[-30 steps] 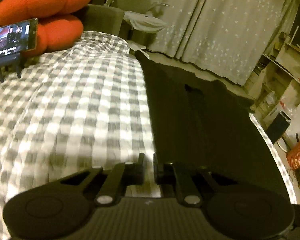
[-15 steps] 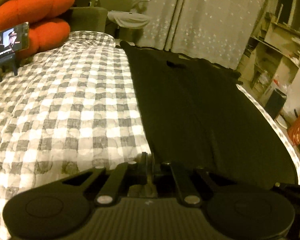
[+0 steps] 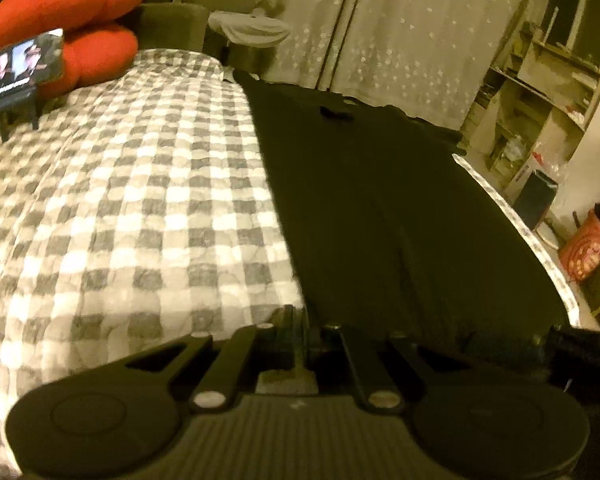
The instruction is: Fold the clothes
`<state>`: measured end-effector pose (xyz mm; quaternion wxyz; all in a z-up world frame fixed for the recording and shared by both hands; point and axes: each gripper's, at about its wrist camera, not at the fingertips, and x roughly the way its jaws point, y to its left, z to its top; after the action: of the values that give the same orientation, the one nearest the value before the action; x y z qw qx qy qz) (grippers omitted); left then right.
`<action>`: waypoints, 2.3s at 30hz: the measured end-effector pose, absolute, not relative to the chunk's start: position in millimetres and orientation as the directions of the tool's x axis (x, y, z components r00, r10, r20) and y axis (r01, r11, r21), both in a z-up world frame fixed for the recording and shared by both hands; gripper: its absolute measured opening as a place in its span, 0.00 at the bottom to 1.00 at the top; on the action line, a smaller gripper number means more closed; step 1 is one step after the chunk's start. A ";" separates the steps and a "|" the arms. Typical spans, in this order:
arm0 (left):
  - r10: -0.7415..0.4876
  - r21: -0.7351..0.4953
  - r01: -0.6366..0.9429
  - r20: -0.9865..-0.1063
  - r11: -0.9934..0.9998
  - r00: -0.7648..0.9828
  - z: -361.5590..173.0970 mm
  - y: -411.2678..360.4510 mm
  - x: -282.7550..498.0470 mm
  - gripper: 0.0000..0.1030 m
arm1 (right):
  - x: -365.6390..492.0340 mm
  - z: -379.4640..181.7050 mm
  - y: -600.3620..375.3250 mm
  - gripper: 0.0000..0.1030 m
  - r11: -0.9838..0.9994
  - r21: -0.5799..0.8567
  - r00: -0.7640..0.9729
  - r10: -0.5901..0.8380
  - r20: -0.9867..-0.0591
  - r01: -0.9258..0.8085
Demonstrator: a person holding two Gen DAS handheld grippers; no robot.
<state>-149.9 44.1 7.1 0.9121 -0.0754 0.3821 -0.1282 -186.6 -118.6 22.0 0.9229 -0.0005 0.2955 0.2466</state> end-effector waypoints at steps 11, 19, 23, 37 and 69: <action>-0.402 -0.384 0.177 -0.651 0.906 0.644 8.5 60.8 -165.8 0.04 | -178.1 22.7 -143.2 0.41 0.914 0.218 0.750 0.405 -0.523 -0.341; -0.442 -0.381 0.239 -0.646 0.893 0.623 5.0 42.9 -161.6 0.27 | -187.2 14.8 -130.9 0.41 0.879 0.209 0.683 0.466 -0.563 -0.428; -0.399 -0.320 0.241 -0.667 0.916 0.629 1.5 36.2 -158.0 0.04 | -193.2 13.1 -142.6 0.41 0.862 0.300 0.660 0.506 -0.556 -0.409; -0.409 -0.354 0.220 -0.656 0.909 0.635 1.1 51.2 -161.5 0.02 | -209.3 -19.0 -135.4 0.41 0.890 0.287 0.559 0.447 -0.698 -0.354; -0.330 -0.163 0.304 -0.678 0.939 0.657 7.3 36.7 -177.1 0.01 | -197.3 -26.8 -153.3 0.01 0.866 0.420 0.402 0.499 -0.767 -0.273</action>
<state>-177.1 36.7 7.3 0.9100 -0.0176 0.3758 -0.1743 -197.3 -153.3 -26.8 0.8295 0.1145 0.4947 0.2325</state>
